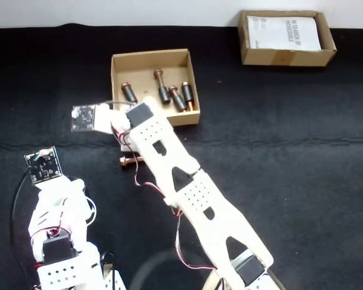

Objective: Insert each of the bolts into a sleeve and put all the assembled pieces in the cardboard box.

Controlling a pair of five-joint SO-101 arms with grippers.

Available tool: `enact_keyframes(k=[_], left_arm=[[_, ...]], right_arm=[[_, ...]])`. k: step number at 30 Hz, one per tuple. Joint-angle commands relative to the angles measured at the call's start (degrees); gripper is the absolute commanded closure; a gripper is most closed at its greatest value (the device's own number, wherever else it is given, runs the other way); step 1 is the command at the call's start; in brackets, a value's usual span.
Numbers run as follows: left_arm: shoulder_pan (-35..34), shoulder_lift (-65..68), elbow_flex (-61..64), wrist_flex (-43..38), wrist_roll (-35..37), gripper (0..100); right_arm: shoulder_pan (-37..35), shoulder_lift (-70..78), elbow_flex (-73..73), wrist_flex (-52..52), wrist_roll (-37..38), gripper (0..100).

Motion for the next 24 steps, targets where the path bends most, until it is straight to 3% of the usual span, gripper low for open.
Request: enact_keyframes(k=[1, 14, 20, 24], left_arm=[[-0.66, -0.13, 1.1, -0.97, -0.44, 99], [-0.31, -0.13, 1.1, -0.7, -0.35, 99], [-0.31, -0.13, 1.1, -0.62, -0.35, 99], [-0.31, -0.13, 1.1, -0.53, 0.0, 99]], right_arm=[[1.98, -13.93, -7.34, 2.42, -3.08, 99.0], [15.78, -42.59, -7.34, 2.51, -34.37, 99.1], [24.48, -52.44, -6.37, 6.73, -43.08, 99.1], [28.44, -62.55, 3.03, 6.73, -43.16, 99.1]])
